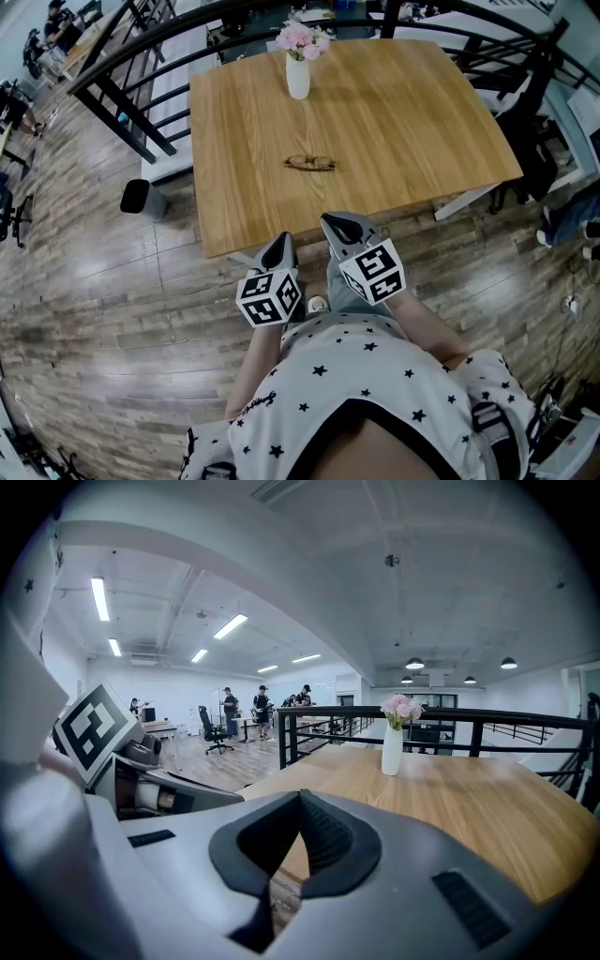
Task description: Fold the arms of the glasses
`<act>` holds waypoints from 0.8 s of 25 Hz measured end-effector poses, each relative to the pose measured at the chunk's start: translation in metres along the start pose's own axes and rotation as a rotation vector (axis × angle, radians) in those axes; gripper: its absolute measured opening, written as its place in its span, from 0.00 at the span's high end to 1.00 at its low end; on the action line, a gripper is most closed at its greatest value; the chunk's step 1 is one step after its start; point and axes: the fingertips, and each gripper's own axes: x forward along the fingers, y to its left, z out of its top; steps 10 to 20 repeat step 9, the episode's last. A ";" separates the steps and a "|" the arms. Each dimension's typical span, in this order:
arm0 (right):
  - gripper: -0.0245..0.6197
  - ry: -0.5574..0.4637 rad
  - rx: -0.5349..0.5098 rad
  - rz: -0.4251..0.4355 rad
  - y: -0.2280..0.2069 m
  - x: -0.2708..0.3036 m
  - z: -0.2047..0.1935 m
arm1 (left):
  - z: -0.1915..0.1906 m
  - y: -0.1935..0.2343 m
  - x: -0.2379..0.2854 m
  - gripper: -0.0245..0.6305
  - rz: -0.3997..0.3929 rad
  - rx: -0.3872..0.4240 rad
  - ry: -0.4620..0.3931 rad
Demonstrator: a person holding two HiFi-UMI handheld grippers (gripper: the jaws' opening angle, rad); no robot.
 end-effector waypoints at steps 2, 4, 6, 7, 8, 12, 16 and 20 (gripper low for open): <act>0.94 0.000 -0.002 0.001 0.000 0.001 0.000 | -0.001 0.001 0.000 0.95 0.000 0.000 0.001; 0.94 0.001 -0.004 0.003 0.001 0.002 0.000 | -0.001 0.002 0.000 0.95 0.001 0.000 0.003; 0.94 0.000 -0.005 0.007 0.001 0.003 0.000 | -0.001 0.004 0.001 0.95 0.001 -0.001 0.005; 0.94 -0.001 -0.006 0.009 0.002 0.004 0.000 | -0.002 0.004 0.001 0.95 0.002 -0.002 0.006; 0.94 -0.002 -0.006 0.011 0.002 0.005 0.001 | -0.002 0.005 0.002 0.95 0.002 -0.003 0.006; 0.94 -0.003 -0.007 0.014 0.002 0.005 0.001 | -0.001 0.006 0.002 0.95 0.003 -0.004 0.006; 0.94 -0.003 -0.007 0.014 0.002 0.005 0.001 | -0.001 0.006 0.002 0.95 0.003 -0.004 0.006; 0.94 -0.003 -0.007 0.014 0.002 0.005 0.001 | -0.001 0.006 0.002 0.95 0.003 -0.004 0.006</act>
